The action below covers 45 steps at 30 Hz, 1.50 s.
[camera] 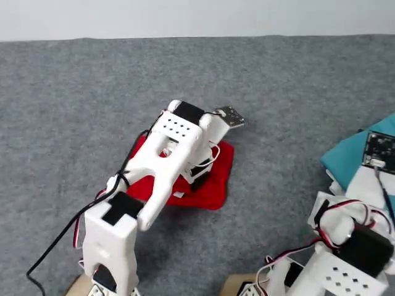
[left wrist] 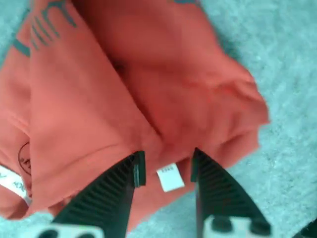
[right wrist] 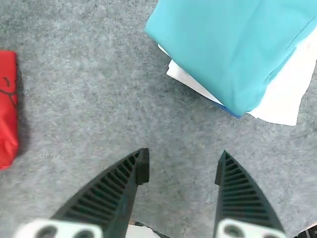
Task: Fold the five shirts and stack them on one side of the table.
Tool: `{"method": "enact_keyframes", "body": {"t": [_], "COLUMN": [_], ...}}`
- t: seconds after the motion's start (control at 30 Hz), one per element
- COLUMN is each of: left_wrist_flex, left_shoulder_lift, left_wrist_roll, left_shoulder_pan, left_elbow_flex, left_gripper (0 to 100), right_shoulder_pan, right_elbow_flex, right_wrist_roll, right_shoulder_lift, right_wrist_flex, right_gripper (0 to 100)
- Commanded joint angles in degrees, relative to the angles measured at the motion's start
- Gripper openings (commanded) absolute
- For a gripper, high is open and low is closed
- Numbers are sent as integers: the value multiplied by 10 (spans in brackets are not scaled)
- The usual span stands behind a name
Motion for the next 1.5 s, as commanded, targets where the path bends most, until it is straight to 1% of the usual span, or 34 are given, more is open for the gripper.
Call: {"method": "enact_keyframes", "body": {"t": [0.0, 0.17, 0.37, 0.5, 0.63, 0.77, 0.97, 1.03, 1.1, 1.13, 1.3, 1.47], "left_wrist_flex": [-18, -22, -66, -68, -68, -63, -67, -67, -55, -41, 16, 12], "left_shoulder_lift": [0, 4, 5, 5, 12, 45, 53, 51, 51, 51, 51, 58], "left_wrist_roll": [-6, -8, -7, -8, -27, -34, -34, -35, -36, -37, -55, -55], "left_shoulder_pan": [-11, -15, -33, -38, -37, -38, -38, -38, -38, -38, -46, -110], "left_elbow_flex": [-22, -22, -21, -21, -20, -22, -22, -24, -43, -56, -134, -196], "left_gripper": [165, 165, 163, 160, 119, 116, 111, 73, 8, 0, 3, 3], "right_shoulder_pan": [7, 6, 5, 5, 5, 5, 5, 5, 5, 5, 5, 5], "right_elbow_flex": [-4, -4, -4, -4, -4, -4, -4, -4, -4, -4, -4, -4], "right_wrist_roll": [18, 18, 18, 18, 18, 18, 18, 18, 18, 18, 18, 18], "right_shoulder_lift": [-5, -5, -5, -5, -5, -5, -5, -5, -5, -5, -4, -5], "right_wrist_flex": [21, 21, 21, 21, 21, 21, 21, 21, 21, 21, 20, 20], "right_gripper": [231, 231, 231, 231, 231, 231, 231, 231, 231, 231, 231, 231]}}
